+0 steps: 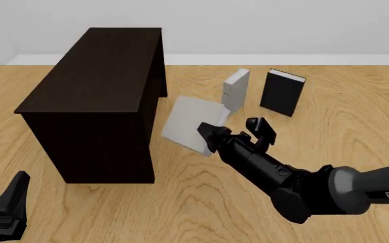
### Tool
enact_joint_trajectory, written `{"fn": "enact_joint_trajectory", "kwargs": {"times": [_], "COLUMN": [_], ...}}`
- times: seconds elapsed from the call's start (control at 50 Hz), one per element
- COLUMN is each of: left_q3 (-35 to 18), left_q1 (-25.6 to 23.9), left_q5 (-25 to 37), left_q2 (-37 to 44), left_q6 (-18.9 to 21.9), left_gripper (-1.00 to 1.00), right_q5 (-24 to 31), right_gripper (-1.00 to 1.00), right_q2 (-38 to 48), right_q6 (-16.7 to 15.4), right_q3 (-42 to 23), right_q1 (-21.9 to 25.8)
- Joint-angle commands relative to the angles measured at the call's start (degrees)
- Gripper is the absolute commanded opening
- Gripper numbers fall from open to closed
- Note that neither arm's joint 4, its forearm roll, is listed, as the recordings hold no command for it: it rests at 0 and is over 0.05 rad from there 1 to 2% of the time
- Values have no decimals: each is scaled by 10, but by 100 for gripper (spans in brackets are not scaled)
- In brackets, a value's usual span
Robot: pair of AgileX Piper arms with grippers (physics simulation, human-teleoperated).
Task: Pick up the book on the right and place it under the cabinet shelf.
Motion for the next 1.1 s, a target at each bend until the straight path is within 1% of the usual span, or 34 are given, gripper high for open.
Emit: {"fn": "enact_joint_trajectory", "kwargs": {"times": [0.02,0.12,0.36,0.6,0.68,0.84,1.1], "left_q3": [0,0,0,0,0,0,0], "left_q1": [0,0,0,0,0,0,0], "left_q5": [0,0,0,0,0,0,0], "left_q2": [0,0,0,0,0,0,0], "left_q6": [0,0,0,0,0,0,0], "left_gripper": [100,100,100,100,100,100,100], "right_q5": [-24,-36,-49,-62,-81,-93,-90], "right_gripper": [-100,-100,-100,-100,-100,-100,-100], "right_q2": [41,68,101,134,144,162,179], "right_q6": [31,41,51,63,75,85,86], "right_q3": [-29,-38,-51,-68,-67,-79,-102], "right_q1": [-7,-17,-26,-20,-14,-8,-16]}}
